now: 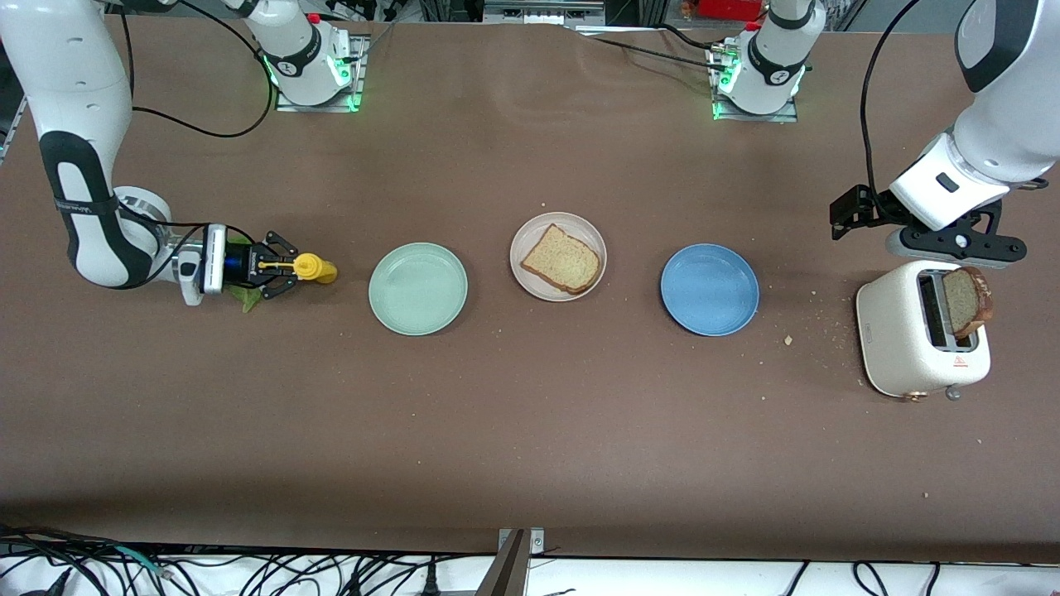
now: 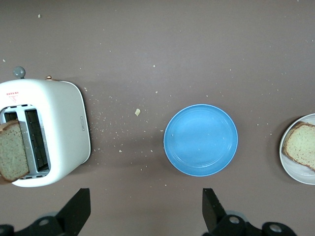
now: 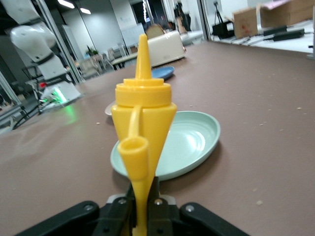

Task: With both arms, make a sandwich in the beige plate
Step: 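Lift the yellow bottle with the right gripper over the bread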

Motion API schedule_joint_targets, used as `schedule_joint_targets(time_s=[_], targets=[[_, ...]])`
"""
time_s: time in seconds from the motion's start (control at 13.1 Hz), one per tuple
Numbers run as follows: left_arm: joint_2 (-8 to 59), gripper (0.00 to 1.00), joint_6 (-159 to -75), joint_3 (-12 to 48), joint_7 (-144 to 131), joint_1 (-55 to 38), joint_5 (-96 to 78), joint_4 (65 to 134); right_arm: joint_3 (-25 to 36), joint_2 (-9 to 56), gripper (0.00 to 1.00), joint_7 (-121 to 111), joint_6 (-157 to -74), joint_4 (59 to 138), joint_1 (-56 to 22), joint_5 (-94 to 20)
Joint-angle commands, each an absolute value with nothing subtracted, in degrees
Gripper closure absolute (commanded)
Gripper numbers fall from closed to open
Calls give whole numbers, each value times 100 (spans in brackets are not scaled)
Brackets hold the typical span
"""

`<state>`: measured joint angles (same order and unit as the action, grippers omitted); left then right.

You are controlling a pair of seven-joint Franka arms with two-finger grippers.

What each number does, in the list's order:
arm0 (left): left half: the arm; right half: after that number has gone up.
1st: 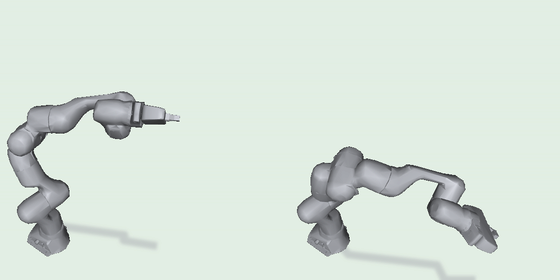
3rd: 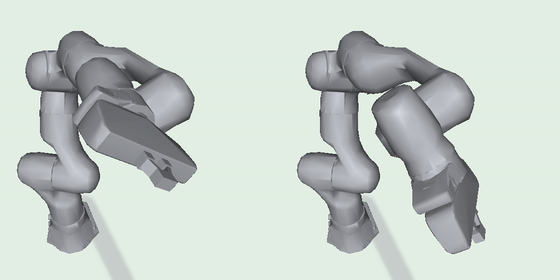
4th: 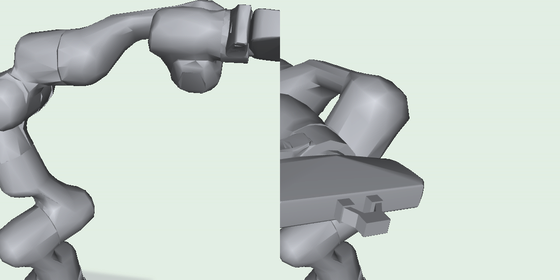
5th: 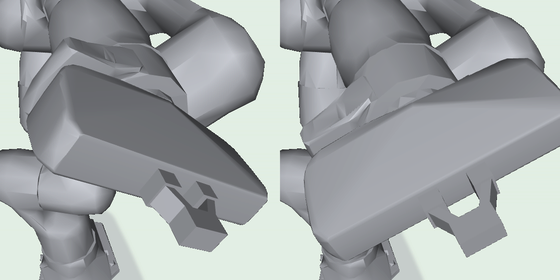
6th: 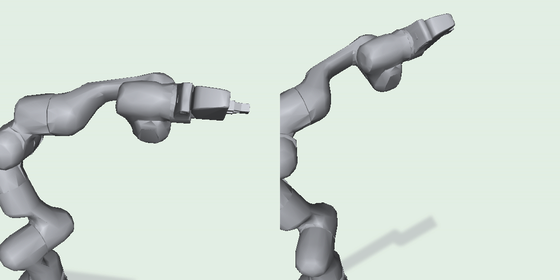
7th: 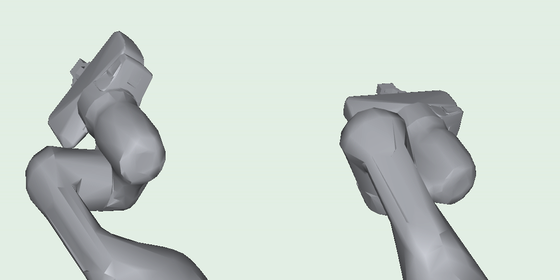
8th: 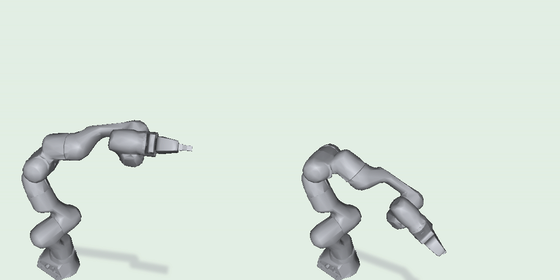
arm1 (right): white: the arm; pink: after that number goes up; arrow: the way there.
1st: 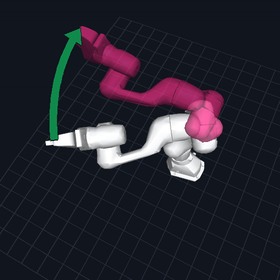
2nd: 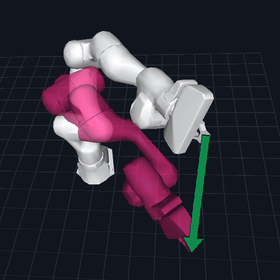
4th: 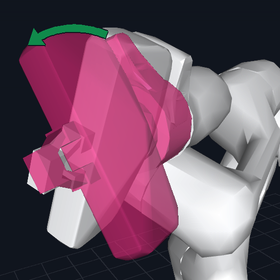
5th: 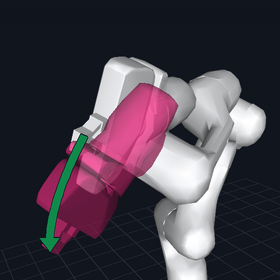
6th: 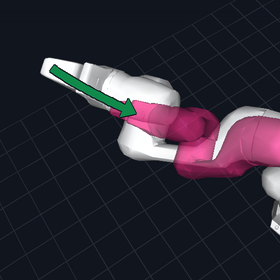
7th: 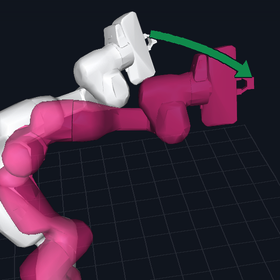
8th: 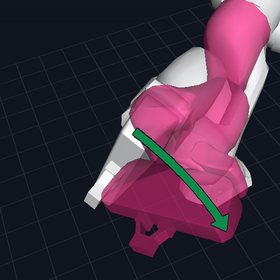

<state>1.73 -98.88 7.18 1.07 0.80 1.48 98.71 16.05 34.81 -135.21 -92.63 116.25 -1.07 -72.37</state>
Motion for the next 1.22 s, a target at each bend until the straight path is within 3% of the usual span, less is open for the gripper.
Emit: schedule_joint_targets(time_s=[0.0, 0.31, 0.53, 1.15], targets=[[255, 0, -9826, 712, 53, 79, 35, 9747, 1644, 2674, 100, -12555, -10060, 11594, -727, -6840], [369, 0, -9826, 721, 18, 9, 53, 9554, 1635, 2049, 100, -10684, -11229, 11102, -1781, -5506], [352, 0, -9800, 764, -35, 0, 105, 9545, 1608, 1925, 100, -9015, -11767, 10584, -2643, -3926], [308, 0, -9712, 721, -18, 53, 114, 9396, 1591, 1863, 100, -4461, -11786, 9949, -4708, -14]])
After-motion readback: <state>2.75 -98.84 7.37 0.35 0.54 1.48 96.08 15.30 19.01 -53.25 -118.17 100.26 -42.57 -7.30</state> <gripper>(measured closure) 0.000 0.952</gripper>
